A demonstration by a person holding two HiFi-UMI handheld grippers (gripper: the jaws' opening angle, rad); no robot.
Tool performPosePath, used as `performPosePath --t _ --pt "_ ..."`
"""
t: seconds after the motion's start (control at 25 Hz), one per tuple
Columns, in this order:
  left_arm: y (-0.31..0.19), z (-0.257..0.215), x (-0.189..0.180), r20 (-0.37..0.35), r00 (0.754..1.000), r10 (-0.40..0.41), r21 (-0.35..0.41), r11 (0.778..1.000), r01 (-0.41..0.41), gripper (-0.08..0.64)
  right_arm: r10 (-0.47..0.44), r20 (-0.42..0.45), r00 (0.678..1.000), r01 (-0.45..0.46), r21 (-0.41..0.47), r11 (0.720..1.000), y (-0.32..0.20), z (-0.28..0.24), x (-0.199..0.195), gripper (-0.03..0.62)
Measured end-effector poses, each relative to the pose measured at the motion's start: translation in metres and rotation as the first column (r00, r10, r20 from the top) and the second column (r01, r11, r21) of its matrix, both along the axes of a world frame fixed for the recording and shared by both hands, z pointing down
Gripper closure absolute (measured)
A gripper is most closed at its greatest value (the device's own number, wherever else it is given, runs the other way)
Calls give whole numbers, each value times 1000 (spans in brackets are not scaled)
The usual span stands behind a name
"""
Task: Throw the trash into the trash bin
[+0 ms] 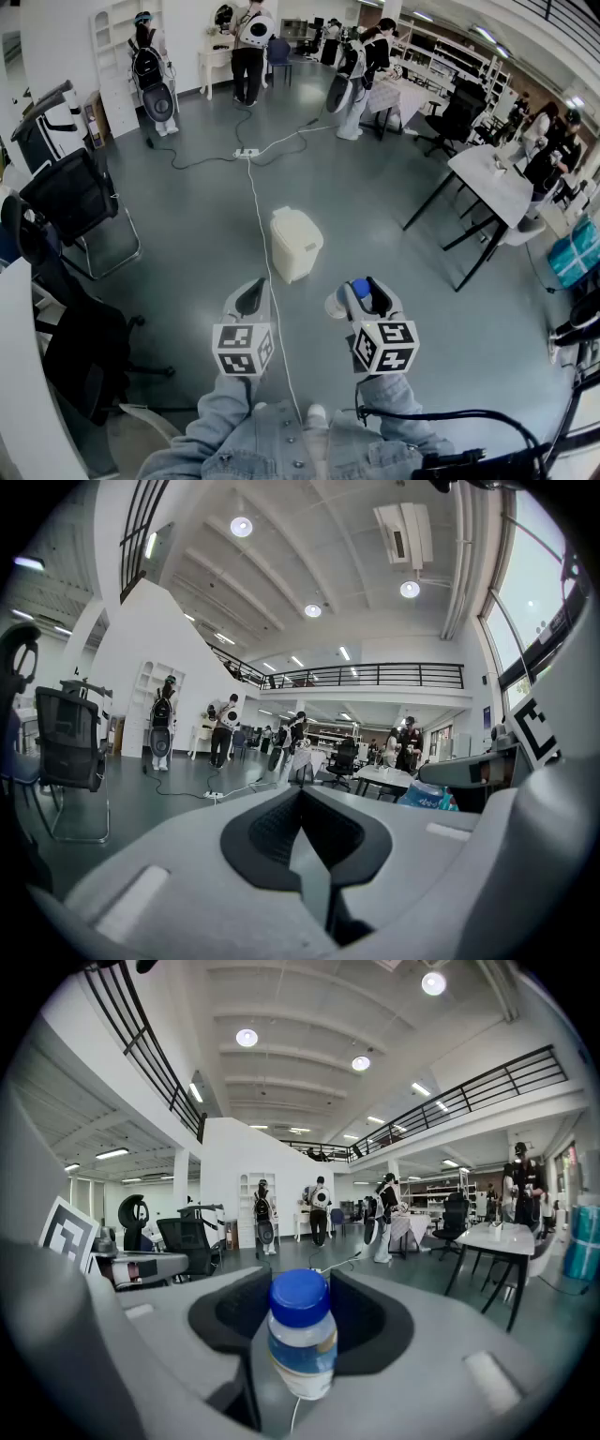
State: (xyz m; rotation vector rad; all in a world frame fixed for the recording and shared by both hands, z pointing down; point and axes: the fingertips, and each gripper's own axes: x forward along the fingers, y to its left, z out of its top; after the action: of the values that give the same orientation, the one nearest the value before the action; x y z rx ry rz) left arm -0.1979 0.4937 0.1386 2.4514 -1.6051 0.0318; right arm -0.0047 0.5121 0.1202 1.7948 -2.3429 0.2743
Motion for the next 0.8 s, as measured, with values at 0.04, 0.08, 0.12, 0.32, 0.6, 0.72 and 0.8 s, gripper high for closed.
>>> performPosePath --t 0.04,0.08,0.12,0.32,0.6,0.72,0.8 --pt "-1 1 -1 -1 1000 3 -2 1000 -3 551 2 -2 1000 -2 0 1000 -1 0 -1 393" --pt "-2 2 -1 -2 1000 5 -3 1000 -5 551 2 -3 1000 -2 0 1000 -2 1 -2 393" --pt "-3 3 -2 -4 1000 7 -4 1000 -7 551 -1 -1 1000 1 1 1000 -3 1 -4 393" --pt "-9 7 -16 -19 1000 11 -6 1000 -11 551 -34 23 999 34 -9 999 -9 2 -23 393" --pt "-22 13 -43 -41 999 19 -11 1000 -19 551 24 32 999 -24 -5 1000 -17 1 -35 393" --pt "-29 20 -47 -50 998 28 -29 999 -29 551 51 46 998 -50 -24 998 -17 8 -33 393" --pt "-33 25 -43 -46 998 40 -40 998 -41 551 72 60 996 -69 -47 996 -20 15 -26 393"
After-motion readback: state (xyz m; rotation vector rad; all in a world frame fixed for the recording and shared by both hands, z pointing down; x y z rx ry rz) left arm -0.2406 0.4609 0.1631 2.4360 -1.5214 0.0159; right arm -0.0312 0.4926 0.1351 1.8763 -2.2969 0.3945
